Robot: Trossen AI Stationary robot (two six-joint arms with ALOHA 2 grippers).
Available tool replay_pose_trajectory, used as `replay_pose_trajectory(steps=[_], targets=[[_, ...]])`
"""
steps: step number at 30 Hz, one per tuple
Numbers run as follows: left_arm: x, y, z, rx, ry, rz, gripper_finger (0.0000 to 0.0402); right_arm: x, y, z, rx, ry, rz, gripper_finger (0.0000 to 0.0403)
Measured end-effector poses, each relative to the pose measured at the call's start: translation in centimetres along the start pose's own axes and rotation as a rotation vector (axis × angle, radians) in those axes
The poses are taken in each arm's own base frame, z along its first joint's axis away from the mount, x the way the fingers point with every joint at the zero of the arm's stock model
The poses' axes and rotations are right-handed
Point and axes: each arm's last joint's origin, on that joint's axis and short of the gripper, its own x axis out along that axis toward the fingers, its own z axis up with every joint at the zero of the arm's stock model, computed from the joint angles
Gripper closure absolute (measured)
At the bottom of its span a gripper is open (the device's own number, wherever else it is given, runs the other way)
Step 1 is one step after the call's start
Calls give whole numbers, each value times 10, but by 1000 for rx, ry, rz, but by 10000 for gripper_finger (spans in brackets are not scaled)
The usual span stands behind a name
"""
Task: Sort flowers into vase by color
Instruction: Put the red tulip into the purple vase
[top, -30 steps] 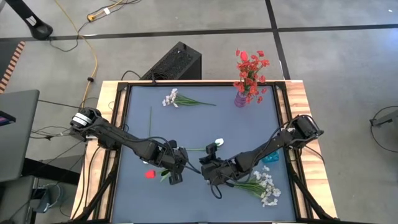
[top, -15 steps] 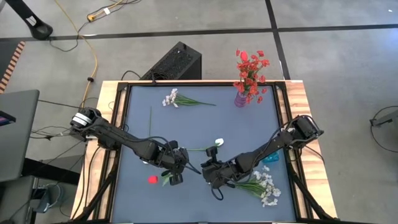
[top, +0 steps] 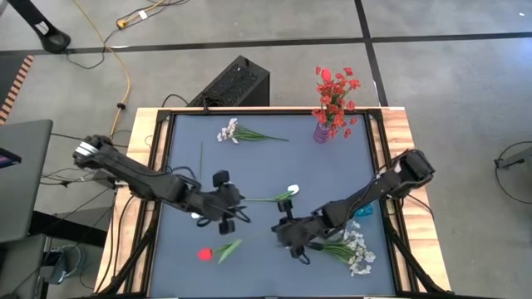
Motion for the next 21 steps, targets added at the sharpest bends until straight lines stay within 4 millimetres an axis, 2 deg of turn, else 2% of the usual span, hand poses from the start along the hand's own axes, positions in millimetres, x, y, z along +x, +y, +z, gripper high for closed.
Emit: replay_pose_trajectory(steps=[3, 5, 9, 13, 18, 21], targets=[[-6, 8, -10, -55, -53, -1, 284, -18, -8, -3, 27, -106, 15, 376], [-5, 11, -18, -77, -77, 10, 284, -31, -14, -2, 51, -236, 32, 376], [1, 15, -34, -102, -179, -8, 284, -57, -20, -3, 75, -545, 100, 376], [7, 14, -43, -80, -342, -78, 284, -75, -25, -9, 121, -734, 87, 373], [2, 11, -43, -25, -619, -199, 284, -87, -34, -7, 201, -943, 12, 376], [-7, 11, -36, 10, -774, -276, 284, -91, -43, -4, 264, -976, -96, 376]])
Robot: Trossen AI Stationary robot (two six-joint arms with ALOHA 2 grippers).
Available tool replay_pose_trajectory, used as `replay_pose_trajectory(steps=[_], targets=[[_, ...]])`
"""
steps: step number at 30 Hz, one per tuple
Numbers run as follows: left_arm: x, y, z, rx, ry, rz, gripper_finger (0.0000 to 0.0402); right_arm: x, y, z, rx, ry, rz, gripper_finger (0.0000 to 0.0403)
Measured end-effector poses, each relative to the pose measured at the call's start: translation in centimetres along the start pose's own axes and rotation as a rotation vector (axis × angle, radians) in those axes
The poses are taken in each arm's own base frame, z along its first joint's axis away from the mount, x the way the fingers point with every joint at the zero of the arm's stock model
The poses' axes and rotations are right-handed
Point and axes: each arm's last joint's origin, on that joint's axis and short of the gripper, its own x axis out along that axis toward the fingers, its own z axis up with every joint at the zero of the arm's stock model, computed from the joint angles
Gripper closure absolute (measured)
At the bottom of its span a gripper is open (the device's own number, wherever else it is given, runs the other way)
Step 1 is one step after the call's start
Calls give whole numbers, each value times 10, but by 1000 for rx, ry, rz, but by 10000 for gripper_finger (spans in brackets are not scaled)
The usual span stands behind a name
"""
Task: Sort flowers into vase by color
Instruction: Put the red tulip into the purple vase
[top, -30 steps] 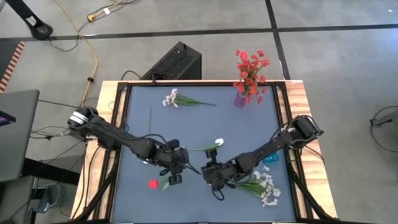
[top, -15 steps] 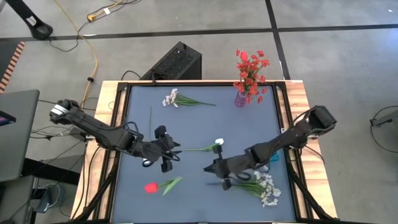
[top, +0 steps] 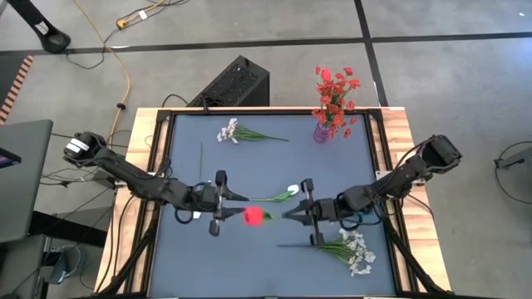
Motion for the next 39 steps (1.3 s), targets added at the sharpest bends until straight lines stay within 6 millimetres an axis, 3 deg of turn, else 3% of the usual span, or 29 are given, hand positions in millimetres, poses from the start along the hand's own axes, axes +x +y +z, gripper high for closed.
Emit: replay_pose_trajectory(steps=[4, 12, 19, 28, 39], targets=[[0, -1, 11, 29, -103, -21, 284, 2, -12, 0, 3, -17, -83, 376], [6, 5, 23, 43, -131, 57, 284, 6, -27, -3, 40, -8, -134, 376], [17, 15, 32, 49, -125, 112, 284, 6, -30, -4, 45, -7, -142, 376], [57, 16, 36, 108, -112, 57, 284, 6, -29, -5, 40, 12, -140, 376], [65, 15, 47, 142, -140, 88, 284, 6, -28, -7, 26, 33, -158, 376]])
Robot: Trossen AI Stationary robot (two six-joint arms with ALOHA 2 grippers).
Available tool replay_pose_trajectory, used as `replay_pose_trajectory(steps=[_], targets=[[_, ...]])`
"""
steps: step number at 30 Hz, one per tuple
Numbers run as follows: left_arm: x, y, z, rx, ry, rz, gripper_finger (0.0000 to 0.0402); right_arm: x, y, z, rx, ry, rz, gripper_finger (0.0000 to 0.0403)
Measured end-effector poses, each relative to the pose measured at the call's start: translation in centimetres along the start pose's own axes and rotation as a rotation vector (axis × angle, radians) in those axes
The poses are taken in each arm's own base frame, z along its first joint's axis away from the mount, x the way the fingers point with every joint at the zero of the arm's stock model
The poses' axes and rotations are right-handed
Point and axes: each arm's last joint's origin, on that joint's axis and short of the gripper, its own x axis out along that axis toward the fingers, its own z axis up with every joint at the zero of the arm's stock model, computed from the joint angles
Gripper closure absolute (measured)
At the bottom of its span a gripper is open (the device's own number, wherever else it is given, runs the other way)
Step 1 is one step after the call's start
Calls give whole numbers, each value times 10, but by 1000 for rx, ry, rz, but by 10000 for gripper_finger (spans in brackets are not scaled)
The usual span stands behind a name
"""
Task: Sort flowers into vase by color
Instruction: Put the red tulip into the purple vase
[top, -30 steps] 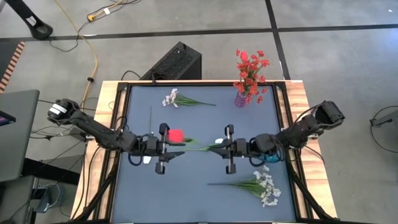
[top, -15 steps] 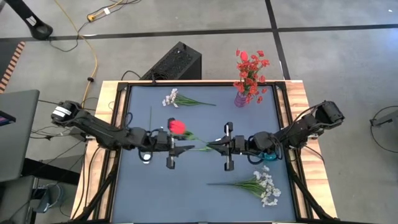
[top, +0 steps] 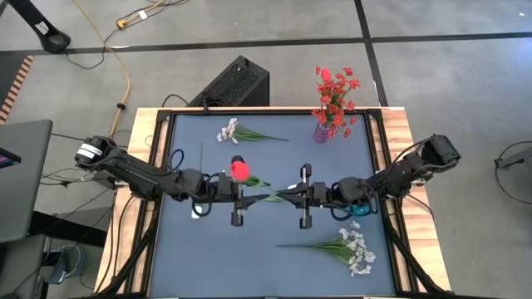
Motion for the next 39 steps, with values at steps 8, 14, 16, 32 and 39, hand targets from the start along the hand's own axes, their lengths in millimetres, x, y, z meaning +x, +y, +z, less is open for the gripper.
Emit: replay_pose_trajectory(steps=[8, 14, 16, 32, 39], targets=[[0, 1, 5, -14, -52, 8, 284, 0, 0, 0, -6, 0, 0, 376], [-1, 1, 9, -23, -89, -6, 286, 0, 0, 0, -6, 0, 0, 376], [-1, 1, 9, -25, -91, -6, 291, 0, 0, 0, -6, 0, 1, 376], [-1, 1, 9, -27, -92, -8, 396, 0, 0, -1, -10, 13, 4, 365], [0, 5, 8, -35, -87, 1, 400, 0, 0, -1, -10, 13, 5, 347]])
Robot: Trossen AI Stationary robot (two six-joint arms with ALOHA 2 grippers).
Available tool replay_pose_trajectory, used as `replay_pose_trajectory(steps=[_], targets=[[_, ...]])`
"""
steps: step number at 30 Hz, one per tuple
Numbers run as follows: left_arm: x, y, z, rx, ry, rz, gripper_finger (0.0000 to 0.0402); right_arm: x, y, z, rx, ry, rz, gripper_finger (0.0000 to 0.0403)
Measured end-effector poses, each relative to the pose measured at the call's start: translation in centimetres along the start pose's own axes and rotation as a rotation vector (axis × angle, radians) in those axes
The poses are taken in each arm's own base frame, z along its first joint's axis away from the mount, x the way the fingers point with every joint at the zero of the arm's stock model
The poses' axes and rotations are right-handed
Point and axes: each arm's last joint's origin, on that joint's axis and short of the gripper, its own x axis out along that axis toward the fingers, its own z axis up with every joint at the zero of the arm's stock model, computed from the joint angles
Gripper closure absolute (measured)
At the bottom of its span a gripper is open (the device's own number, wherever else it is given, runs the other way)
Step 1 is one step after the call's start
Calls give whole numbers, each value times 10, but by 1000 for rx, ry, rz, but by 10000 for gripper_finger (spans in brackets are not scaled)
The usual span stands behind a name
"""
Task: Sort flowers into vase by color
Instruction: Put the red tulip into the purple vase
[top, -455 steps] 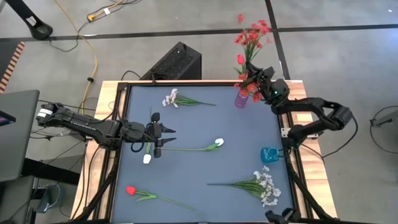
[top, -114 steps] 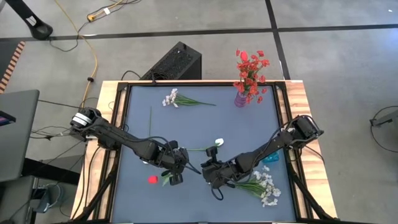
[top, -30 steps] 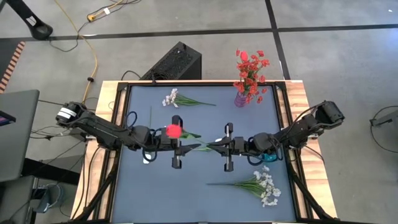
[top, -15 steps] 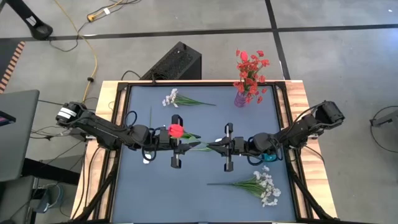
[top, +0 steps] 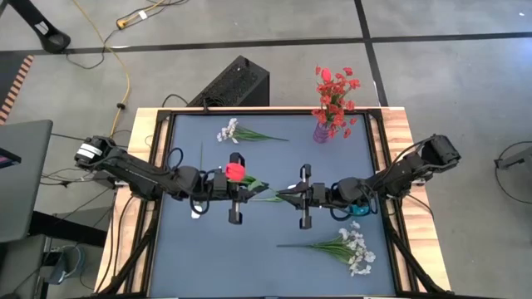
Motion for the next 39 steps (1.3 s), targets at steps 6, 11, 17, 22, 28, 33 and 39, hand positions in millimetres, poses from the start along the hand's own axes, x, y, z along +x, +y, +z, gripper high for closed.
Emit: replay_pose_trajectory(steps=[6, 11, 17, 22, 28, 33, 39], targets=[[2, 7, -5, 3, 42, 17, 401, 1, -2, -2, -12, 14, -8, 345], [3, 16, -9, -6, 78, 43, 401, 3, -8, -6, -78, 55, -23, 338], [5, 36, -22, 40, 188, 102, 401, 6, -24, -17, -210, 160, -116, 296], [6, 64, -32, 80, 275, 174, 401, 4, -40, -21, -304, 282, -249, 238], [5, 104, -36, 114, 277, 205, 401, -11, -48, -22, -412, 504, -283, 184], [8, 144, -46, 90, 200, 182, 401, -32, -51, -15, -319, 642, -284, 176], [17, 186, -75, -1, 76, 127, 401, -65, -52, -2, -121, 768, -336, 184]])
